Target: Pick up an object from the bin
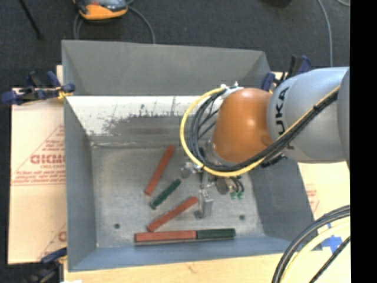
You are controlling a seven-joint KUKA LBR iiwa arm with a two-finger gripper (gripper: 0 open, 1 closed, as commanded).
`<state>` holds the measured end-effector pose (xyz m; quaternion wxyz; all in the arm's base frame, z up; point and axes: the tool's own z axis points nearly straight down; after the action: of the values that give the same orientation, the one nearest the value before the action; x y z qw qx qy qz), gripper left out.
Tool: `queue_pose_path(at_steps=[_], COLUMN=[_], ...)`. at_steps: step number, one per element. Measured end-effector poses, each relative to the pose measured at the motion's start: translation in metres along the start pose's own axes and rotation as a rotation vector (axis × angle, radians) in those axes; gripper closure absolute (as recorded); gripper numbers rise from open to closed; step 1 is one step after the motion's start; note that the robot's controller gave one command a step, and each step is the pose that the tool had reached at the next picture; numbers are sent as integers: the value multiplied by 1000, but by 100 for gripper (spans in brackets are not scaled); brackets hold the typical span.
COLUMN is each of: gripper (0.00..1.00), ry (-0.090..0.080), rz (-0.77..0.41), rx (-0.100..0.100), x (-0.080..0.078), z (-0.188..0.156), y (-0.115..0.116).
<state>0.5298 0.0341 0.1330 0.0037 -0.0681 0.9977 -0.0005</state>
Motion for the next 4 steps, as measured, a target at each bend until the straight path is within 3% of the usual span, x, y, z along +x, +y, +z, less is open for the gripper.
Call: queue_pose_path(at_steps=[1,2,3,4], gripper=[100,100,100,100], ry=[-4,-4,10,5], rz=[-4,-3,-59,-77], rx=[-3,-3,-2,0], x=[-18,-18,-18,-20], z=[59,59,27,14], y=[22,22,14,12])
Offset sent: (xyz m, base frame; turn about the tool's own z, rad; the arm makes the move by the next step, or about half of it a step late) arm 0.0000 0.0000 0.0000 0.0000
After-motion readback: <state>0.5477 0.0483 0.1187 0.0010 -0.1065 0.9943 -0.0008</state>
